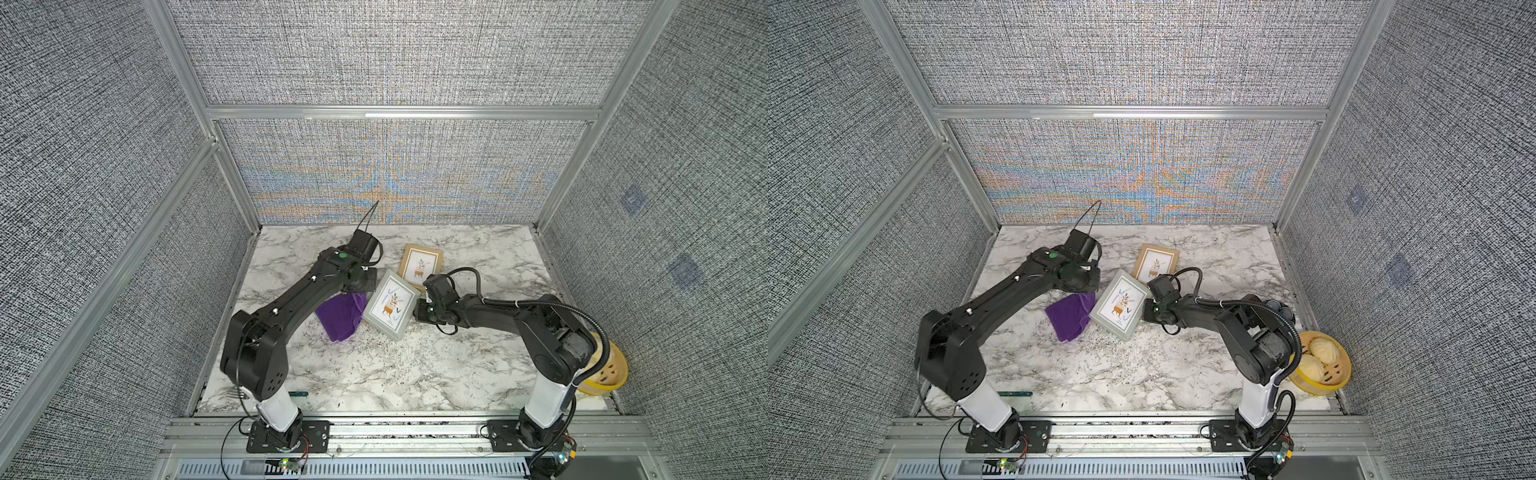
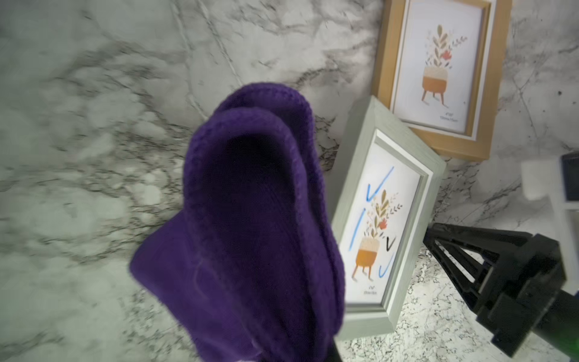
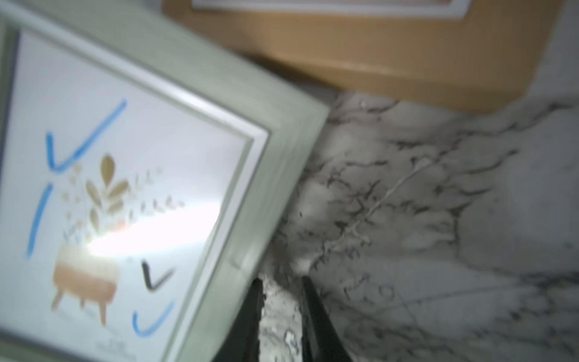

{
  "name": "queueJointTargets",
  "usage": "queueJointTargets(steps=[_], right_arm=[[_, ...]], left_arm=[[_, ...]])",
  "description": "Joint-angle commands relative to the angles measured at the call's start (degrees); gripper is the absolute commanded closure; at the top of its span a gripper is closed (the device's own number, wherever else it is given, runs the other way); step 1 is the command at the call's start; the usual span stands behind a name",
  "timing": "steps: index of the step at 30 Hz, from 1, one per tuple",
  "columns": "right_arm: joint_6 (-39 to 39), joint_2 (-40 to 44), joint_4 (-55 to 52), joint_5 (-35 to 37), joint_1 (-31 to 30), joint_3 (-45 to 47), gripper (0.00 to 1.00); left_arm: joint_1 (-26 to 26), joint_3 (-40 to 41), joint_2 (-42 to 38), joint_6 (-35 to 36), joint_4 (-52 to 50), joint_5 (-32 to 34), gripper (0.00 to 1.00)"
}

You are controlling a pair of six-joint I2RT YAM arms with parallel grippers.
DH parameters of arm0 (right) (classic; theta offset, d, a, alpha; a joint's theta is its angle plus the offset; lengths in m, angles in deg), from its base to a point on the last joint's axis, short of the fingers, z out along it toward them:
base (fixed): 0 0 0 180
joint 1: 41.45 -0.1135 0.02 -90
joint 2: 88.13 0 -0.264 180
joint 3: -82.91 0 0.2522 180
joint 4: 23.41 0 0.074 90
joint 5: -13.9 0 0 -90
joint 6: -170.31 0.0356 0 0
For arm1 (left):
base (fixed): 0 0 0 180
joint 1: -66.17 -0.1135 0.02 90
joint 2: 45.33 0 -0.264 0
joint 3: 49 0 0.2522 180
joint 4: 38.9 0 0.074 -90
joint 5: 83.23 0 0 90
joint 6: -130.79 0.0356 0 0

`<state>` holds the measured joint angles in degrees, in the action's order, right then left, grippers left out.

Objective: Wipe the picture frame with a cloth
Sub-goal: Wipe the dirt from the picture frame, then adjust the picture frame at the center of the board.

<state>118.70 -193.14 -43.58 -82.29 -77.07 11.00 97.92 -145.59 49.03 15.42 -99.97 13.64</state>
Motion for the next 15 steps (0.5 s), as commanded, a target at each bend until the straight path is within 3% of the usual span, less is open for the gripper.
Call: queueJointTargets(steps=[1, 5, 11, 15], right_arm=[[-4.41, -0.19, -13.69, -5.65, -0.07, -4.84, 0.72], [-5.43, -0.48, -15.01, -8.40, -0.08, -10.47, 0.71], [-5.94, 3.19, -15.71, -8.03, -0.20, -11.03, 0.68], [-7.59, 3.24, -14.89, -7.64, -1.61, -13.71, 0.61]], left_arm=[[-0.50, 0.49, -4.60, -2.21, -4.34, 10.01, 1.00], [-0.60, 2.75, -10.59, -2.51, -6.12, 14.83, 1.00], [-0.63, 7.21, -17.87, -2.37, -7.89, 15.19, 1.00], [-0.66, 5.43, -20.98, -1.55, -11.20, 19.16, 1.00]])
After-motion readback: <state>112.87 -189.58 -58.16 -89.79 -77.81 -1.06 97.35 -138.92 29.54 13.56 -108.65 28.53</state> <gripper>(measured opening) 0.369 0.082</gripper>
